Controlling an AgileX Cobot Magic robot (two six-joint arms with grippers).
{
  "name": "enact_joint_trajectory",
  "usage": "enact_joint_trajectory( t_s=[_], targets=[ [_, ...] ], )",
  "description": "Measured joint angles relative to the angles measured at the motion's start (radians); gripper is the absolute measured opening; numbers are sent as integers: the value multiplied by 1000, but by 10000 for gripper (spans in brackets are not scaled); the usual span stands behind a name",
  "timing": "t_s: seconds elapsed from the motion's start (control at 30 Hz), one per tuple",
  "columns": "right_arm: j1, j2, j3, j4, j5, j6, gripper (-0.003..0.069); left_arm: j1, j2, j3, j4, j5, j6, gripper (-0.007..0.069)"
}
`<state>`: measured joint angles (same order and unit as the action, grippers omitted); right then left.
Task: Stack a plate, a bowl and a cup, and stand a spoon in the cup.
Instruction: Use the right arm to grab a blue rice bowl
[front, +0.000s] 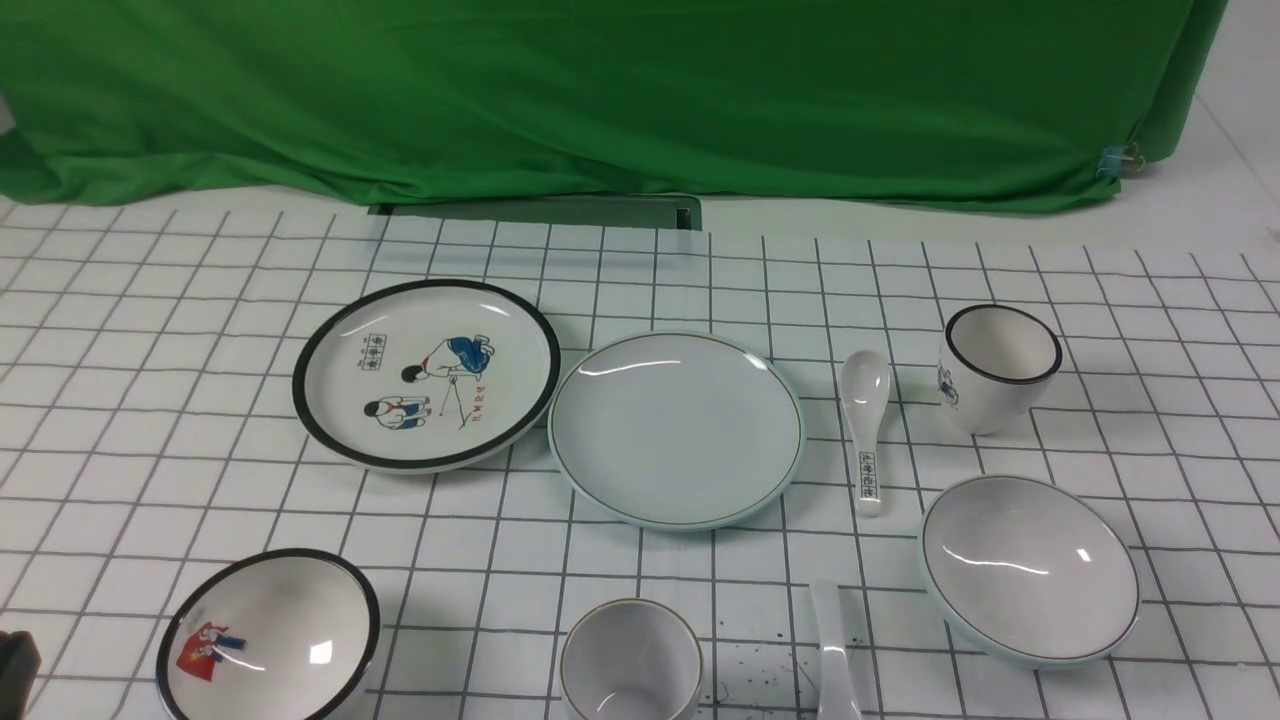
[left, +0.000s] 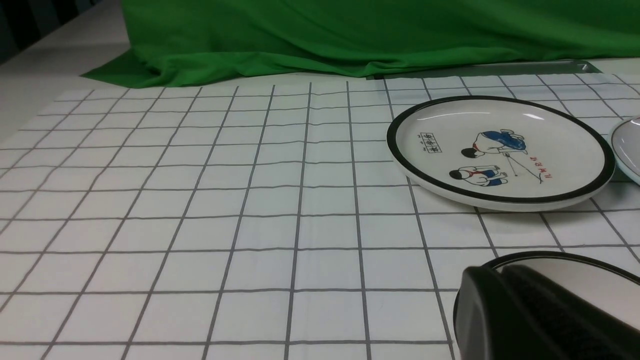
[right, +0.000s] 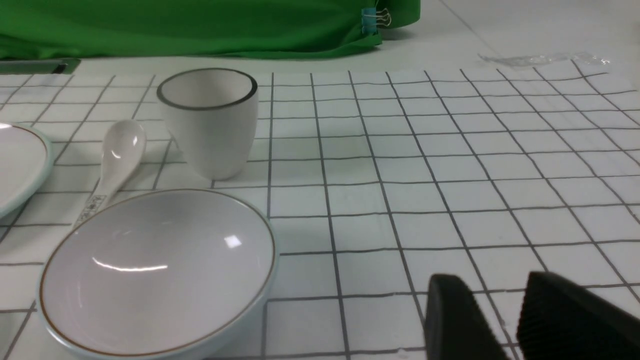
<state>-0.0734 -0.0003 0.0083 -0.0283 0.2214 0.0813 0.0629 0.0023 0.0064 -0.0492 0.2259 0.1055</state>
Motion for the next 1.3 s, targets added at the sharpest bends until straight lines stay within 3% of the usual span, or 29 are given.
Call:
enact_joint_trajectory(
  t_s=[0.43,0.53,0.57,0.6,0.67,0.7,0.8,0.87,1.1,1.27,1.3],
  targets=[
    [0,0,0,0,1,3,242,0,0,1,-5,-10,0,-29],
    [0,0,0,5,-2,101,242,0,0,1,-144,-64,-75,-29],
    [0,0,0,14,-5,178,242,0,0,1,-215,-80,-119,-29],
    [0,0,0,41,-12,349,242,0,0,1,-415,-106,-246,-29],
    [0,0,0,70,-24,567,242,0,0,1,-611,-113,-356,-29],
    [0,0,0,84,-34,735,242,0,0,1,-687,-113,-406,-29],
    [0,0,0,98,-41,999,242,0,0,1,-743,-121,-454,-29],
    [0,0,0,98,-29,1069,242,0,0,1,-733,-132,-472,-29],
    [0,0,0,86,-7,920,242,0,0,-7,-732,-130,-490,-29],
    [7,0,0,86,-74,743,242,0,-2,-136,-651,-79,-343,-27],
    [22,3,-6,86,-85,654,227,0,12,-218,-574,-21,-292,-25]
  ],
)
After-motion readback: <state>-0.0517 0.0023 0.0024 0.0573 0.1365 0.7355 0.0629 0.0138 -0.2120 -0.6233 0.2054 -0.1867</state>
